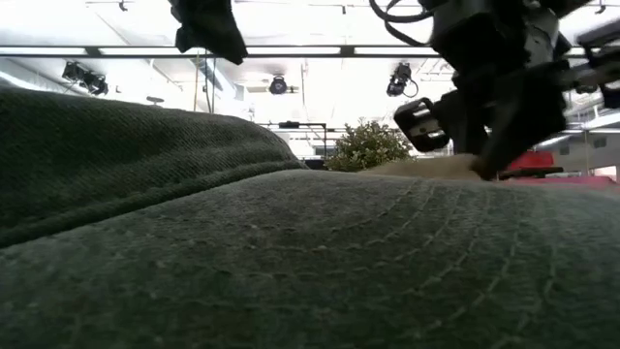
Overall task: Pick & Place hat
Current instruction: Put the right brown cap into the blue bin
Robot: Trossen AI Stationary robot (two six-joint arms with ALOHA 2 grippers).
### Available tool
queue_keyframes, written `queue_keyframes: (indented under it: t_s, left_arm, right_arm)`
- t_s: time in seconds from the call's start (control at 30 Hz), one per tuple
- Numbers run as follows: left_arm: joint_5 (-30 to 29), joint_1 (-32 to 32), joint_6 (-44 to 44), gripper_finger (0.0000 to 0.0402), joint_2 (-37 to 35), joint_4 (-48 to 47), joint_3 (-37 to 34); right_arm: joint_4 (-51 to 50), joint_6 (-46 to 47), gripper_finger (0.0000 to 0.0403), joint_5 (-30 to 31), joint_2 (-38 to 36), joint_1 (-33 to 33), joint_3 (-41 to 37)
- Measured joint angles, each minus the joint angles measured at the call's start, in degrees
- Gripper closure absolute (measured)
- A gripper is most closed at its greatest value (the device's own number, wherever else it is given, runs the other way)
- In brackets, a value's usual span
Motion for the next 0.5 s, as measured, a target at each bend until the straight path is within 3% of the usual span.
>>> queue_keyframes:
  t_s: [0.1,0.23,0.33,0.5]
  left_arm:
    - [2.15,-1.43,0.04,0.0289,0.0,2.21,0.0]
    - [2.48,-3.42,0.07,0.0289,0.0,5.0,0.0]
    - [2.47,-4.77,1.76,0.0289,0.0,6.83,0.0]
    - [2.48,-6.97,9.87,0.0289,0.0,8.48,0.0]
  right_arm:
    - [-5.09,0.05,0.039,0.11,-0.04,-0.42,4.45]
    - [-15.46,-0.35,0.0385,1.37,-0.09,-0.73,13.04]
    - [-21.09,-4.74,0.0395,5.7,-0.15,-1.7,18.47]
    - [-21.61,-13.52,0.0395,10.57,-0.15,-5.97,22.9]
